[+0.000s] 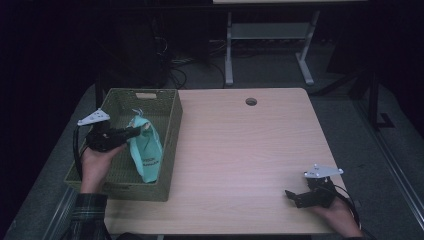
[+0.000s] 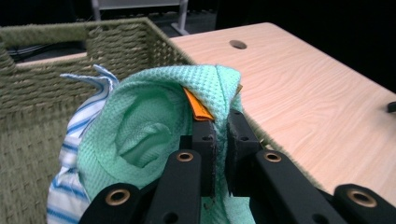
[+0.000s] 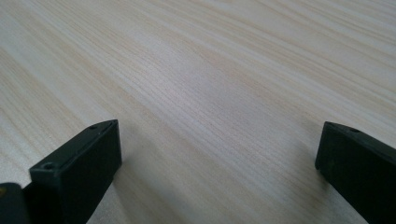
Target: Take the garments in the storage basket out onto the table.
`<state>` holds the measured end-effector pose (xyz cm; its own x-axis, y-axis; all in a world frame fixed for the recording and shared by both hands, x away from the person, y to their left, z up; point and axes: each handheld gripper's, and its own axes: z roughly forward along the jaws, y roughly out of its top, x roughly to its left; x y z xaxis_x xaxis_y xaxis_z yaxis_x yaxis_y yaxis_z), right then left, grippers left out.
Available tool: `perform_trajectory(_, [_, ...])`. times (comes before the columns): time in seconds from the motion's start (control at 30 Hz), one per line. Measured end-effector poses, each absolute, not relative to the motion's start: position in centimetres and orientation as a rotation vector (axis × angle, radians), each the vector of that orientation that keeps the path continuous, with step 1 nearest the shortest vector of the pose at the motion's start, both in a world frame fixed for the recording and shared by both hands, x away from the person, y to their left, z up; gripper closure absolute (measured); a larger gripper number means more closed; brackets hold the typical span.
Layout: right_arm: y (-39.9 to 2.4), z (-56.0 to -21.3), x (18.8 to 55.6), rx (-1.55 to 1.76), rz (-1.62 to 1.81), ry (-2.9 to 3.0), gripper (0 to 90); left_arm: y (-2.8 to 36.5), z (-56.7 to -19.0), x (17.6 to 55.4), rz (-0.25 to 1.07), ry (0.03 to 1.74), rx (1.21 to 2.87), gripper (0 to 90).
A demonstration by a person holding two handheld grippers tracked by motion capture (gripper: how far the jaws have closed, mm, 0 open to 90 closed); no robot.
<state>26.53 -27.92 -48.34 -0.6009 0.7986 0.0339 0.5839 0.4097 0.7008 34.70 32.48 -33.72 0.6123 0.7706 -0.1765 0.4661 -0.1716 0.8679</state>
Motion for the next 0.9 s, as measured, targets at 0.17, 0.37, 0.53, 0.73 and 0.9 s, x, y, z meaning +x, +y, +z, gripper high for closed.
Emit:
perform_trajectory(0.17, [-27.9, -48.3, 26.5, 1.200, 0.991, 2.364, 0.0, 32.4, -32.8, 34.7, 0.373, 0.982, 1.816, 83.7])
perform_trajectory(0.37, [-27.9, -48.3, 26.5, 1.200, 0.991, 2.363, 0.0, 32.5, -31.2, 34.8, 0.372, 0.956, 1.796, 83.8])
perform_trajectory(0.53, [-27.9, -48.3, 26.5, 1.202, 0.990, 2.363, 0.0, 32.4, -30.3, 34.8, 0.374, 0.939, 1.779, 83.8])
perform_trajectory(0.73, [-27.9, -48.3, 26.5, 1.203, 0.990, 2.362, 0.0, 32.1, -28.7, 34.8, 0.372, 0.905, 1.766, 83.8])
perform_trajectory(0.9, [-27.9, -48.3, 26.5, 1.204, 0.989, 2.361, 0.0, 31.6, -27.2, 34.7, 0.373, 0.871, 1.754, 83.8])
